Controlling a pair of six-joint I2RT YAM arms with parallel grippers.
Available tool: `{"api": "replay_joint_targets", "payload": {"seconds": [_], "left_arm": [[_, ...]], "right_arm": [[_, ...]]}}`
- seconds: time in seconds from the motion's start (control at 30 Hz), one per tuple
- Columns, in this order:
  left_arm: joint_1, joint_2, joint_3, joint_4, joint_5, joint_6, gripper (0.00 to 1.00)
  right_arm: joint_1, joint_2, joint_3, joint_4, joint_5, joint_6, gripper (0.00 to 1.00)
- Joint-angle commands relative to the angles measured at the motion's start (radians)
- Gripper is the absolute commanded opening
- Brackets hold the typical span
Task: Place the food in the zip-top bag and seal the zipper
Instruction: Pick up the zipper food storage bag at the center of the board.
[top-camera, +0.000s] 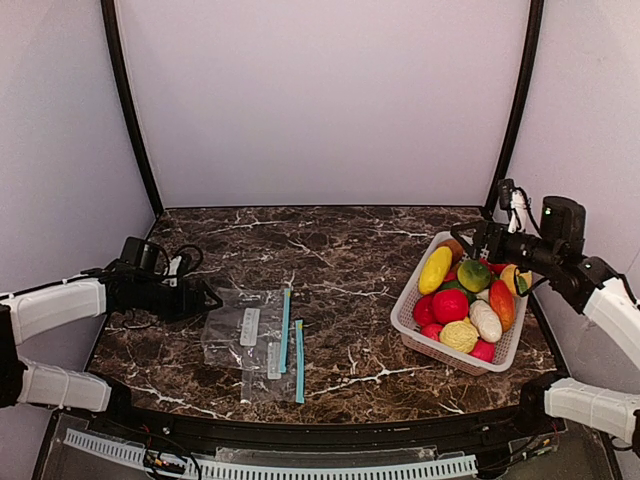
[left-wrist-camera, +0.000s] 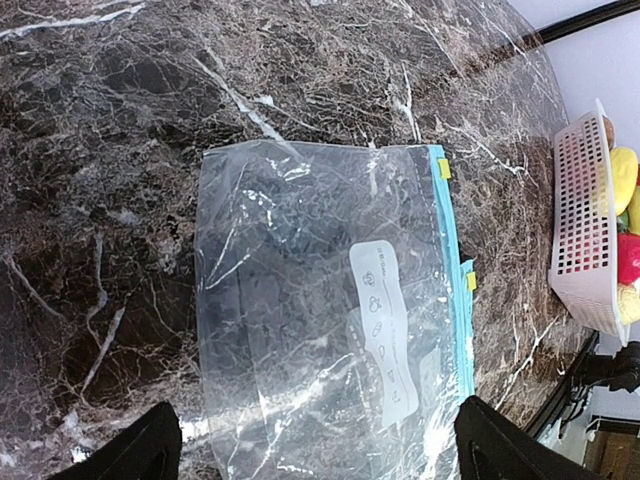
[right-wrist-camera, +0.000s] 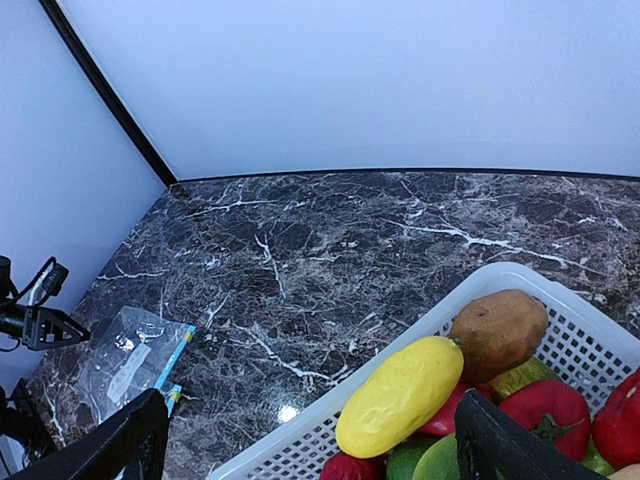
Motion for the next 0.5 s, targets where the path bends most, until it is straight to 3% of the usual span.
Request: {"api": "replay_joint_targets", "payload": {"seconds": [0.0,0.47], "left_arm": [[-0.004,0.005,-0.031,0.031,0.046,-0.015,0.94],[-0.044,0.134,-0.017,0.013,0.042,-0.014,0.82]], "right_arm": [[0.01,-0.055,-0.043,0.003,-0.029,0.063,0.97],[0.012,-0.072,-0.056,-0.037,-0.013,0.055,0.97]]}}
